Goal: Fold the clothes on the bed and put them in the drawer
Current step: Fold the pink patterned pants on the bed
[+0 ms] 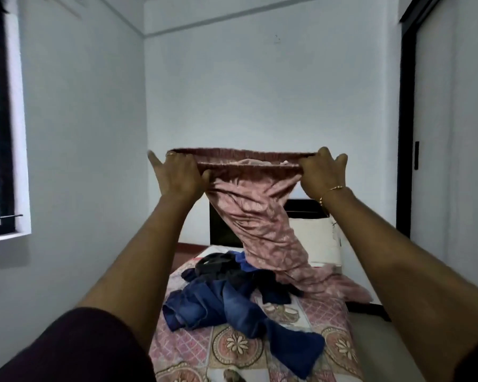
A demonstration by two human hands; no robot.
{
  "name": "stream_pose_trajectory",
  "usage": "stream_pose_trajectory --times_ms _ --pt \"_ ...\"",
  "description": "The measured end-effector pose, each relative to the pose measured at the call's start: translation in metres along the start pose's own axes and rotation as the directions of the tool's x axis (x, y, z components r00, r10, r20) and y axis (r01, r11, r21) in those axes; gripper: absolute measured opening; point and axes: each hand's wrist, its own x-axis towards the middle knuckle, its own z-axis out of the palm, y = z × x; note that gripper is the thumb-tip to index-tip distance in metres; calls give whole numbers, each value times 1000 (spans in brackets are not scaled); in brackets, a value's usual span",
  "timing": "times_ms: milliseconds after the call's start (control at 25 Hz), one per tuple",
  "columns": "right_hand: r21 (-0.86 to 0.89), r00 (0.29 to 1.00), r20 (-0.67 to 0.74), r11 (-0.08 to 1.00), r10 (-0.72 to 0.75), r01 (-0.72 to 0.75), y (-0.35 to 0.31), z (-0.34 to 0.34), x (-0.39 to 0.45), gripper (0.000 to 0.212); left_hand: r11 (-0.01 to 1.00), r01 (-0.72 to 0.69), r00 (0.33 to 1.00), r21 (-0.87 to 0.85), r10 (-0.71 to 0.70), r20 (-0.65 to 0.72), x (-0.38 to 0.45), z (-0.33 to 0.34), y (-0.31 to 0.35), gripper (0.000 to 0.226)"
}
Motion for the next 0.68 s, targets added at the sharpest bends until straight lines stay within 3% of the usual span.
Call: stream_pose_trajectory --times_ms 120,280,360,440,560,680 --pt "-102 997 -48 994 -55 50 9 -16 14 27 998 -43 999 53 45 -27 11 -21 -2 42" --pt "-133 999 8 990 -53 54 8 -22 13 29 994 -70 995 88 64 72 12 -29 5 59" --pt "-126 997 2 989 -78 77 11 -21 9 26 992 -83 996 98 78 52 8 -30 2 53" --pt "-131 981 -34 974 -192 186 14 -22 5 19 989 -76 997 125 71 42 9 -32 -10 44" --pt "94 963 6 959 -268 266 13 -34 4 11 992 -114 991 60 109 83 17 -37 -28 24" --pt "246 937 181 936 -300 252 9 -36 1 25 976 -216 968 32 210 135 14 -40 -32 29"
